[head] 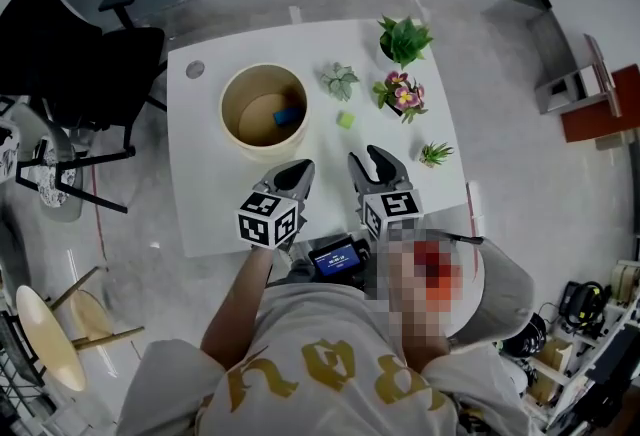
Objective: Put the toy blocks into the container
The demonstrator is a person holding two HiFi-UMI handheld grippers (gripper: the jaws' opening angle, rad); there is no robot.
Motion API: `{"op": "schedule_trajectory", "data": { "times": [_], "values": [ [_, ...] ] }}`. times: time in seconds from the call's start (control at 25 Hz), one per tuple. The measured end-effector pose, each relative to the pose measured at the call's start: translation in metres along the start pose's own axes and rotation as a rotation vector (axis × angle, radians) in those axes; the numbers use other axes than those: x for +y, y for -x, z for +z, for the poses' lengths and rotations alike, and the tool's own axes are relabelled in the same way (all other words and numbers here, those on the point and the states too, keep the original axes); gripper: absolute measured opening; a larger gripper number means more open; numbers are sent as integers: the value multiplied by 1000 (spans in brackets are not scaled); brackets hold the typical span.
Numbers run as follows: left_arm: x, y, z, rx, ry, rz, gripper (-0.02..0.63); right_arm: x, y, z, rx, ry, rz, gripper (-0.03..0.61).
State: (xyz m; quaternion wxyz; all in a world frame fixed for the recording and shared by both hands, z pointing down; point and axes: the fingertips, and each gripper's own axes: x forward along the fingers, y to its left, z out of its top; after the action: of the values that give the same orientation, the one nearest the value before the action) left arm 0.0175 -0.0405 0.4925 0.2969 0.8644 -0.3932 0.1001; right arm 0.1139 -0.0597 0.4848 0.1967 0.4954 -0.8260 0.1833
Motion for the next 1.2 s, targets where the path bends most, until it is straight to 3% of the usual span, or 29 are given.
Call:
{"op": "schedule_trajectory", "data": {
  "times": [0.2, 0.52, 0.96, 1.2],
  "values": [
    [6, -16, -7, 20, 58, -11, 2, -10, -10, -9, 27, -8, 0, 186],
    [5, -39, -29, 125, 71, -55, 2, -23, -29, -28, 84, -5, -5, 198],
    [18, -62, -35, 138, 191, -77, 2, -42, -59, -41, 151, 19, -11, 199],
    [20, -71, -43, 170, 184, -77, 2, -50, -76, -44, 169, 48, -2, 209]
  ]
}}
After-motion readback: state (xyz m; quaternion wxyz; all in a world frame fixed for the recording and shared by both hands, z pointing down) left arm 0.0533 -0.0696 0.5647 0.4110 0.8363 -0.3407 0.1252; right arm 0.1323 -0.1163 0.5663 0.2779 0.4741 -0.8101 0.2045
